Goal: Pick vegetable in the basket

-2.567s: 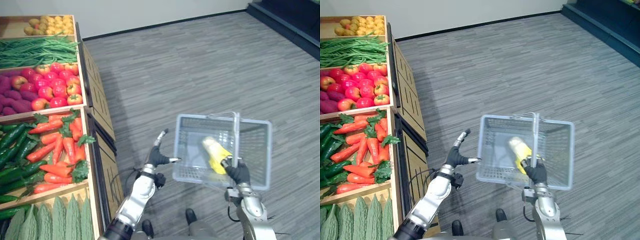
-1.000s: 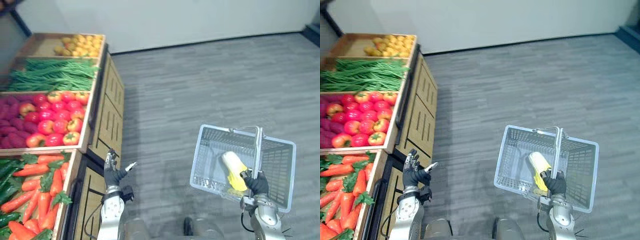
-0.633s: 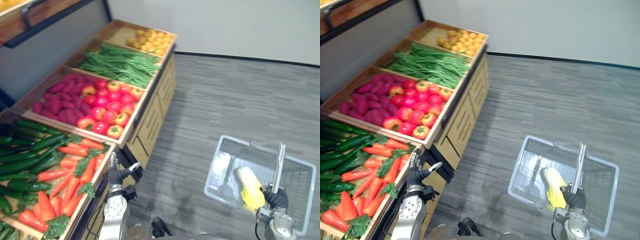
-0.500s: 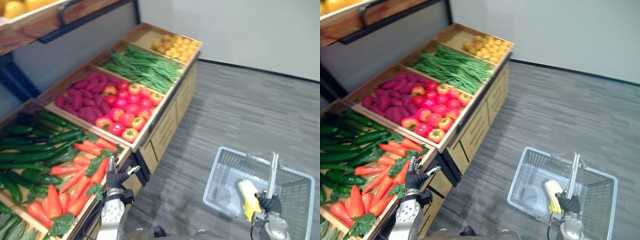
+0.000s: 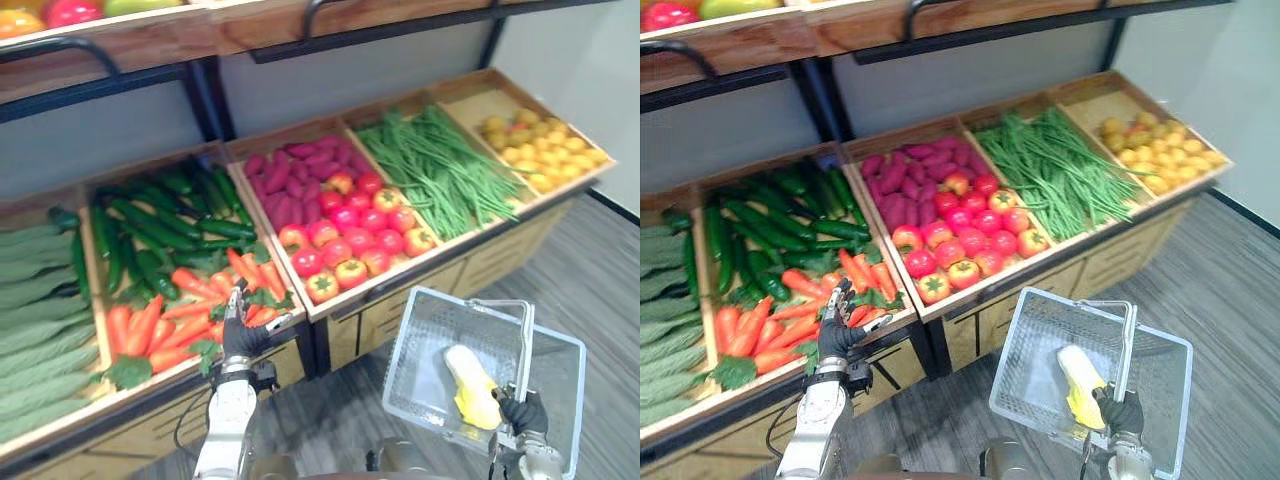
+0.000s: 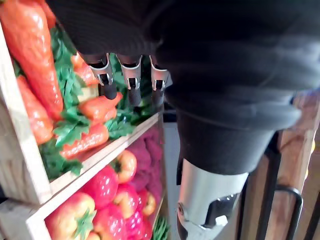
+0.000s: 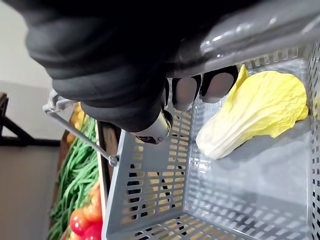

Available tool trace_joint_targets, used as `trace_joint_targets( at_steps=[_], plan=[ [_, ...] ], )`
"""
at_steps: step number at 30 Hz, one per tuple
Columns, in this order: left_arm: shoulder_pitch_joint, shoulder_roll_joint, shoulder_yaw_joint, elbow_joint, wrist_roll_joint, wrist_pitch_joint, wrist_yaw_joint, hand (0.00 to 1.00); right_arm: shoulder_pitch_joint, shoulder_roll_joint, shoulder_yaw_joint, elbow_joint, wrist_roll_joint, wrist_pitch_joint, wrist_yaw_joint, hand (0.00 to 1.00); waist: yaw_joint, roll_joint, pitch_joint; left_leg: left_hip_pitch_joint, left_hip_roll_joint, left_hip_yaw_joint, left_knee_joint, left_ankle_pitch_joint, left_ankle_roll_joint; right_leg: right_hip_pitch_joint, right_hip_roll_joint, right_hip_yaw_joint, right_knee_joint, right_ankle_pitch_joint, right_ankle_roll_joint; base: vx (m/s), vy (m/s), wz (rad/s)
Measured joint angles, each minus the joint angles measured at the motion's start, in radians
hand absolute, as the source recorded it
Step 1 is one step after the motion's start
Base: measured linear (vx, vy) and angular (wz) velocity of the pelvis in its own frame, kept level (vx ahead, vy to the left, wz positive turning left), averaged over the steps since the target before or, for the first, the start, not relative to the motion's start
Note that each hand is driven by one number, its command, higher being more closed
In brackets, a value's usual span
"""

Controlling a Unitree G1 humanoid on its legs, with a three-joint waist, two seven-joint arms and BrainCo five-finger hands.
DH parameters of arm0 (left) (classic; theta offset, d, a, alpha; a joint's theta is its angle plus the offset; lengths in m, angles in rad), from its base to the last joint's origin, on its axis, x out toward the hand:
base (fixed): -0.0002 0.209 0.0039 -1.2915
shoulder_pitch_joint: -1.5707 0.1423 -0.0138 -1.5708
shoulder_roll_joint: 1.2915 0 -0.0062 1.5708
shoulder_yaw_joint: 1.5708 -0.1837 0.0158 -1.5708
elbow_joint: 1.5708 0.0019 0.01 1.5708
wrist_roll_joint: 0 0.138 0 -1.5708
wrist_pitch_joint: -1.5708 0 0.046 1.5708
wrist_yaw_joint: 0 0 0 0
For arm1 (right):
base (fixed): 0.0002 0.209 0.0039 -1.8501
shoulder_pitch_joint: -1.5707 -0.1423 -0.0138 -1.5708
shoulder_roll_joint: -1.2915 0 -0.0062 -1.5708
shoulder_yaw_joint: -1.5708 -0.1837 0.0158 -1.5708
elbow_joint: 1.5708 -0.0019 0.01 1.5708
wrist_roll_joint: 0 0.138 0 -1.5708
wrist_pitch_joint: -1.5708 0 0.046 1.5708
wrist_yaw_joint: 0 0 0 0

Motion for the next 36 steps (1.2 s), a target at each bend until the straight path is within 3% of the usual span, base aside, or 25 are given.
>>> trace_joint_targets(
  at_steps=[2, 3, 5, 8, 13, 17, 22, 27, 28, 36],
  plan=[
    [-0.038, 0.025, 0.011, 0.000, 0.019, 0.000, 0.007, 0.00, -0.003, 0.001, -0.015, 0.051, 0.000, -0.017, 0.000, 1.00, -0.002, -0.012, 0.010, -0.021, 0.022, 0.133, -0.001, 0.021, 0.063, 0.019, -0.041, -0.054, -0.035, 0.008, -0.018, -0.05, 0.034, 0.83],
    [-0.052, 0.045, 0.014, 0.000, 0.028, 0.000, 0.010, 0.00, -0.004, 0.002, -0.021, 0.076, 0.000, -0.018, 0.000, 1.00, 0.000, -0.013, 0.010, -0.013, 0.062, 0.224, 0.006, 0.018, 0.067, 0.026, -0.056, -0.070, -0.044, 0.009, -0.021, -0.06, 0.080, 0.67],
    [-0.064, 0.063, 0.023, 0.002, 0.050, 0.001, 0.010, 0.00, -0.003, 0.000, -0.026, 0.107, -0.001, -0.018, 0.002, 1.00, -0.004, -0.009, 0.016, -0.012, 0.087, 0.286, 0.012, 0.029, 0.049, 0.047, -0.068, -0.081, -0.057, 0.008, -0.020, -0.06, 0.113, 0.39],
    [-0.076, 0.116, 0.066, 0.006, 0.109, 0.000, 0.018, 0.00, -0.005, 0.004, -0.026, 0.146, 0.000, -0.016, 0.014, 1.00, -0.002, -0.007, 0.018, -0.014, 0.056, 0.296, 0.002, 0.028, 0.036, 0.055, -0.078, -0.046, -0.087, 0.009, -0.011, -0.06, 0.129, 0.07],
    [-0.114, 0.201, 0.080, 0.091, 0.188, 0.009, 0.027, 0.00, 0.007, 0.001, -0.026, 0.147, -0.001, -0.016, 0.030, 1.00, -0.025, -0.026, 0.017, -0.008, 0.017, 0.320, -0.059, 0.054, 0.040, 0.057, -0.092, -0.004, -0.152, 0.043, 0.014, 0.01, 0.100, -0.02],
    [-0.242, 0.269, 0.045, 0.185, 0.254, 0.028, 0.028, 0.00, 0.002, 0.000, -0.018, 0.155, -0.012, -0.019, 0.048, 1.00, -0.032, -0.052, 0.013, -0.009, -0.001, 0.321, -0.099, 0.088, 0.044, 0.055, -0.094, 0.012, -0.185, 0.066, 0.022, 0.08, 0.024, 0.01],
    [-0.364, 0.336, -0.003, 0.320, 0.349, 0.047, 0.032, 0.00, -0.029, -0.031, 0.007, 0.176, -0.018, -0.021, 0.048, 1.00, -0.055, -0.055, 0.015, -0.015, -0.009, 0.326, -0.117, 0.100, 0.041, 0.035, -0.089, 0.036, -0.194, 0.070, 0.019, 0.08, 0.006, 0.01],
    [-0.489, 0.356, -0.064, 0.467, 0.443, 0.067, 0.029, 0.00, -0.077, -0.046, 0.051, 0.175, -0.022, -0.030, 0.048, 1.00, -0.058, -0.060, 0.043, -0.047, 0.010, 0.338, -0.144, 0.126, 0.030, -0.022, -0.069, 0.058, -0.195, 0.106, -0.001, -0.02, -0.021, -0.13],
    [-0.532, 0.356, -0.081, 0.526, 0.475, 0.073, 0.025, 0.00, -0.101, -0.047, 0.063, 0.172, -0.022, -0.033, 0.047, 1.00, -0.060, -0.064, 0.072, -0.059, 0.012, 0.343, -0.144, 0.134, 0.031, -0.036, -0.069, 0.061, -0.195, 0.110, 0.000, -0.08, -0.024, -0.08],
    [-0.603, 0.352, -0.088, 0.631, 0.546, 0.079, 0.024, 0.00, -0.128, -0.059, 0.088, 0.138, -0.021, -0.033, 0.044, 1.00, -0.061, -0.058, 0.122, -0.103, 0.022, 0.358, -0.139, 0.147, 0.033, -0.089, -0.056, 0.090, -0.195, 0.130, -0.003, -0.08, -0.008, -0.11]
  ],
)
